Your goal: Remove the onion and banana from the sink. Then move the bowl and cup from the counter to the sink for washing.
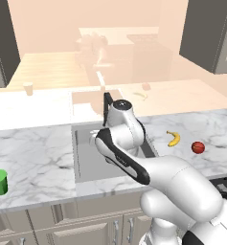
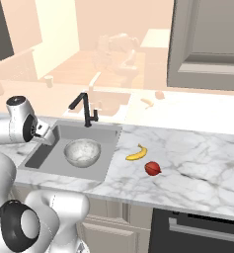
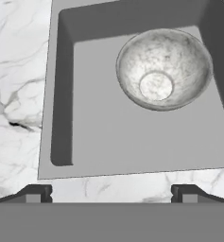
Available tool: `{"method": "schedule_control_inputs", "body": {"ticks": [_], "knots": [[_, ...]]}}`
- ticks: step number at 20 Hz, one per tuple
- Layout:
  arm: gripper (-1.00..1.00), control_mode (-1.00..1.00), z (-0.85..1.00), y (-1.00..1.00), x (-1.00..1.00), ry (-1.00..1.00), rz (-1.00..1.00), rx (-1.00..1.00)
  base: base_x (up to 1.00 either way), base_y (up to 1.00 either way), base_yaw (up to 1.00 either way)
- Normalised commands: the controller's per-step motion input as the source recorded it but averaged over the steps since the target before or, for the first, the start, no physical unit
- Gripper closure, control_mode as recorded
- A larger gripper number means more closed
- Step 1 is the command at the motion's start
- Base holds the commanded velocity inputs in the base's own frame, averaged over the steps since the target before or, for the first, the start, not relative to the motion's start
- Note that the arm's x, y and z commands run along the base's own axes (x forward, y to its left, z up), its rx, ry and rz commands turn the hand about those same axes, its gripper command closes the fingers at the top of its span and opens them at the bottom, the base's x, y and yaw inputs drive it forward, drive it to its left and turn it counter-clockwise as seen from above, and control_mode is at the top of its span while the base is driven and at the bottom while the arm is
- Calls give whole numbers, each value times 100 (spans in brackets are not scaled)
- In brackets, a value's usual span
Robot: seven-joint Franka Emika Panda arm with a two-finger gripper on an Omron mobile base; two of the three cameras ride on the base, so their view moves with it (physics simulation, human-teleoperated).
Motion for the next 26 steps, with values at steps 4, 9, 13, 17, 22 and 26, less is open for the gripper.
{"method": "schedule_control_inputs", "body": {"ticks": [4,9,13,17,22,26], "knots": [[-100,-100,10,24,-17,0,9,0,0,0,0],[-100,-100,1,22,-14,2,10,0,0,0,0],[-100,-100,0,28,-14,0,11,0,0,0,0],[-100,-100,1,29,-14,0,6,0,0,0,0],[-100,-100,4,28,-13,5,1,0,0,0,0],[-100,-100,3,28,-13,8,0,0,0,0,0]]}}
